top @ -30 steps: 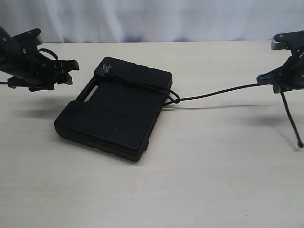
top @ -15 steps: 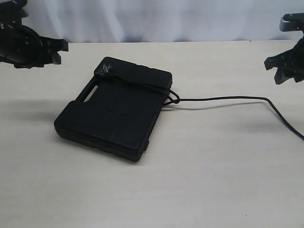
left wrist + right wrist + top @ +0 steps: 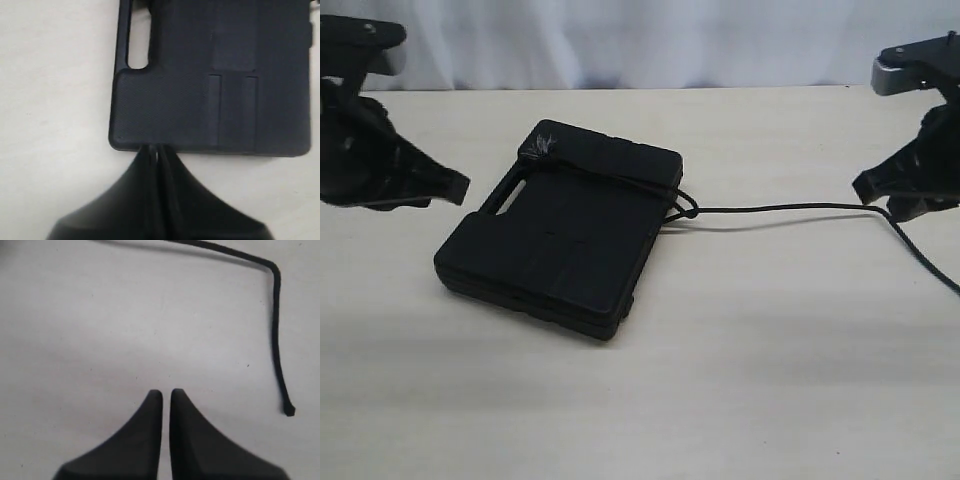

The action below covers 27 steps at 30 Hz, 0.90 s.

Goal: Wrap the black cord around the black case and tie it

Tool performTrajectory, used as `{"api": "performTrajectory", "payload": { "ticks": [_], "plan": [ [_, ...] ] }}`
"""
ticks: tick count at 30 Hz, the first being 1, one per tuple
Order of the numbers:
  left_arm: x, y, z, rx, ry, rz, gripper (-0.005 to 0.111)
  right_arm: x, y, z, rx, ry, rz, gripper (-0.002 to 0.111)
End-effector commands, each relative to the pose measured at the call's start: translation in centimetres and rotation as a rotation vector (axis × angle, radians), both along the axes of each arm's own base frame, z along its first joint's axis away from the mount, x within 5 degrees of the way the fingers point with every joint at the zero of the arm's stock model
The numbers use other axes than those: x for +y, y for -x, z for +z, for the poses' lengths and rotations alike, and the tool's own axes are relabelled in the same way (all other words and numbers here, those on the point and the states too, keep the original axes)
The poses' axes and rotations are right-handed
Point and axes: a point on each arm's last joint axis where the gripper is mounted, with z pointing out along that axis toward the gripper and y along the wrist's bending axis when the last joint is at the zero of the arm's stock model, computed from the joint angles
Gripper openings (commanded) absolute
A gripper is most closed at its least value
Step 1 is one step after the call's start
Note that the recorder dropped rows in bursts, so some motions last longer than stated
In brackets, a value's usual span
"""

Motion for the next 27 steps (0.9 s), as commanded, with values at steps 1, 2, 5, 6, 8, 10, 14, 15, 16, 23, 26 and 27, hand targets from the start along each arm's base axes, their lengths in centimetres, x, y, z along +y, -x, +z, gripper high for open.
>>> {"api": "performTrajectory", "payload": {
  "ticks": [1, 2, 5, 6, 8, 10, 14, 15, 16, 23, 26, 27],
  "plan": [
    [0.0, 6.0, 2.8, -0.335, 0.127, -0.043, 0.0, -0.3, 3.9, 1.9, -0.331, -0.038, -0.006, 0.005],
    [0.2, 7.1, 3.1, -0.406, 0.151, -0.052, 0.0, -0.4, 5.0, 2.5, -0.413, -0.046, -0.005, 0.005],
    [1.2, 10.3, 4.3, -0.635, 0.221, -0.059, 0.0, -0.7, 8.1, 3.5, -0.655, -0.071, -0.003, 0.005],
    [1.6, 11.3, 4.7, -0.704, 0.243, -0.058, 0.0, -0.8, 9.2, 3.8, -0.74, -0.079, -0.002, 0.005],
    [2.3, 13.3, 4.9, -0.825, 0.273, -0.061, 0.0, -1.0, 10.9, 3.8, -0.88, -0.093, -0.001, 0.005],
    [2.9, 14.9, 4.7, -0.911, 0.278, -0.069, 0.0, -1.1, 12.3, 3.4, -0.996, -0.105, 0.0, 0.005],
    [3.6, 16.8, 4.1, -0.999, 0.3, -0.07, 0.0, -1.2, 13.9, 2.2, -1.14, -0.12, 0.002, 0.005],
    [3.7, 17.2, 3.9, -0.992, 0.298, -0.07, 0.0, -1.3, 14.2, 1.8, -1.144, -0.12, 0.002, 0.005],
    [3.8, 17.5, 3.7, -0.98, 0.294, -0.07, 0.0, -1.3, 14.5, 1.4, -1.142, -0.12, 0.002, 0.005],
    [4.0, 18.0, 3.6, -0.977, 0.293, -0.069, 0.0, -1.4, 15.4, 1.1, -1.143, -0.12, 0.002, 0.005],
    [4.0, 18.0, 3.6, -0.977, 0.293, -0.069, 0.0, -1.4, 15.5, 1.2, -1.153, -0.122, 0.004, 0.005],
    [4.0, 18.0, 3.6, -0.977, 0.293, -0.069, 0.0, -1.4, 15.6, 1.3, -1.157, -0.122, 0.004, 0.005]
  ]
}}
